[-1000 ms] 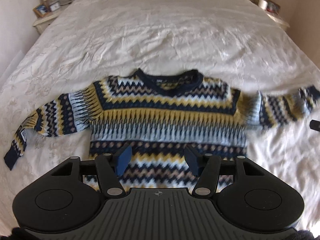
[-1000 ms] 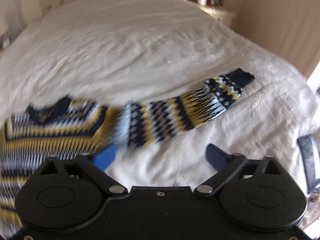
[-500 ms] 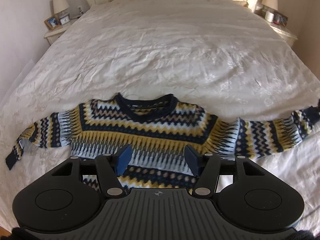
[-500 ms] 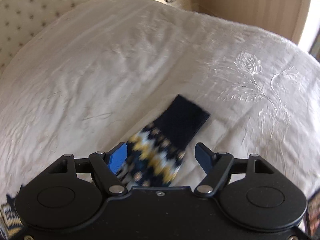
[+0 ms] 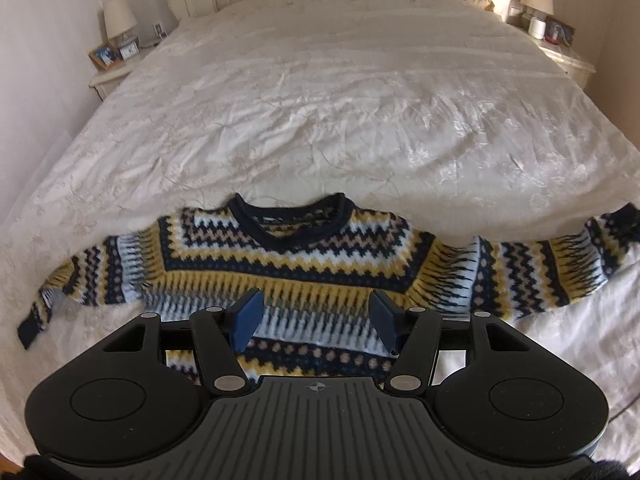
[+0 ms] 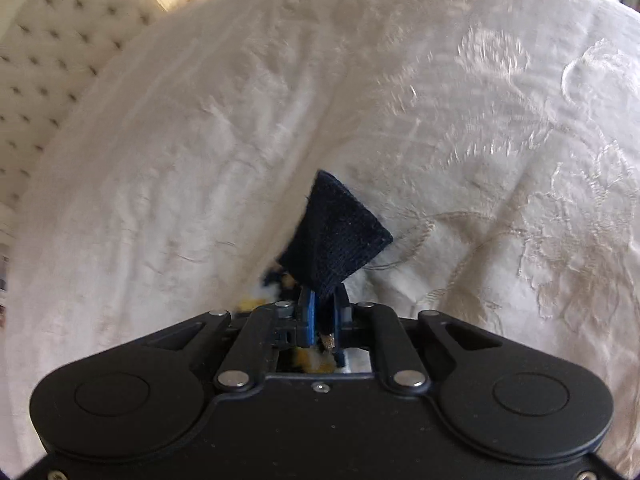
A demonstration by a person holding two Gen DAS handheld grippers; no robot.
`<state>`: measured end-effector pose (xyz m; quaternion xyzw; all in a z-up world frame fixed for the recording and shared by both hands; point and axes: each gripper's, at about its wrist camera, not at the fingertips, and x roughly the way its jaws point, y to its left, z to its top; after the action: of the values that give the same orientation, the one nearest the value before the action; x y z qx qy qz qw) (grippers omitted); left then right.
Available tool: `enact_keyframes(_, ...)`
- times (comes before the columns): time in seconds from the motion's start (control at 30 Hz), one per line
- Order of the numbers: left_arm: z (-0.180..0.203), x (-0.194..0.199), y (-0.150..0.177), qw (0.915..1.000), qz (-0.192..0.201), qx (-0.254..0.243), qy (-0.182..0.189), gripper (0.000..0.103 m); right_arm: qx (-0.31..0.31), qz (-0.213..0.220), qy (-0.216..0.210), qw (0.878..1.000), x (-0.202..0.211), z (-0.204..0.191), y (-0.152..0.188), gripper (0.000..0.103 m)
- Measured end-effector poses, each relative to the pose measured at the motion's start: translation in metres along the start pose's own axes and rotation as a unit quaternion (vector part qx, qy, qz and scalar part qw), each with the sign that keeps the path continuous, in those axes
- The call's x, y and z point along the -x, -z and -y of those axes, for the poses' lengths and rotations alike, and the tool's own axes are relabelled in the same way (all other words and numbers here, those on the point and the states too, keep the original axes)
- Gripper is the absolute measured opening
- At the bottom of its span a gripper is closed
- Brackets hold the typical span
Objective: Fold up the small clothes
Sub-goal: 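Lift the sleeve with the right gripper, lay it across the body, release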
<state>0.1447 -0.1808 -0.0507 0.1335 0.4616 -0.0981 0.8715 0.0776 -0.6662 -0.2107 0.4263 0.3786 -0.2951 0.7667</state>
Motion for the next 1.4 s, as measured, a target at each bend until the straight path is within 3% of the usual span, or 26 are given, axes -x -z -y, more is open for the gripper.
enact_keyframes(0.13,-0.011,-0.001,-0.001,0.9997,-0.005,0.006,0.024,0.057,0.015,0.024,-0.026,0.999,0.040,-0.011,-0.001,0.016)
enact_keyframes(0.33,-0.031,0.001,0.007,0.9999,0.009,-0.003,0.012,0.057,0.088,0.065,-0.039,0.993,0.099,-0.063,0.012,0.016)
enact_keyframes(0.5,-0.067,-0.006,0.016,0.9994,0.010,-0.002,0.034,0.057,0.173,0.102,-0.046,0.979,0.141,-0.143,0.047,0.016)
enact_keyframes(0.63,-0.119,-0.020,0.024,0.9968,-0.001,0.029,0.075,0.057,0.234,0.114,-0.080,0.962,0.166,-0.229,0.100,0.016)
enact_keyframes(0.7,-0.147,-0.025,0.028,0.9966,0.001,0.030,0.076,0.057,0.264,0.110,-0.104,0.953,0.168,-0.271,0.130,0.016)
enact_keyframes(0.87,-0.217,-0.038,0.042,0.9991,0.012,0.017,0.038,0.057,0.357,0.084,-0.143,0.919,0.131,-0.379,0.239,0.016)
enact_keyframes(1.0,-0.270,-0.049,0.054,0.9995,-0.001,0.025,0.017,0.057,0.383,0.021,-0.148,0.911,0.068,-0.429,0.324,0.016)
enact_keyframes(1.23,-0.347,-0.062,0.070,0.9974,-0.027,0.066,-0.016,0.057,0.406,-0.073,-0.100,0.906,-0.019,-0.467,0.432,0.016)
enact_keyframes(1.3,-0.361,-0.066,0.074,0.9962,-0.032,0.079,-0.017,0.057,0.420,-0.078,-0.082,0.901,-0.028,-0.474,0.449,0.017)
enact_keyframes(1.4,-0.374,-0.075,0.076,0.9948,-0.041,0.093,-0.012,0.057,0.441,-0.078,-0.077,0.891,-0.030,-0.480,0.474,0.027)
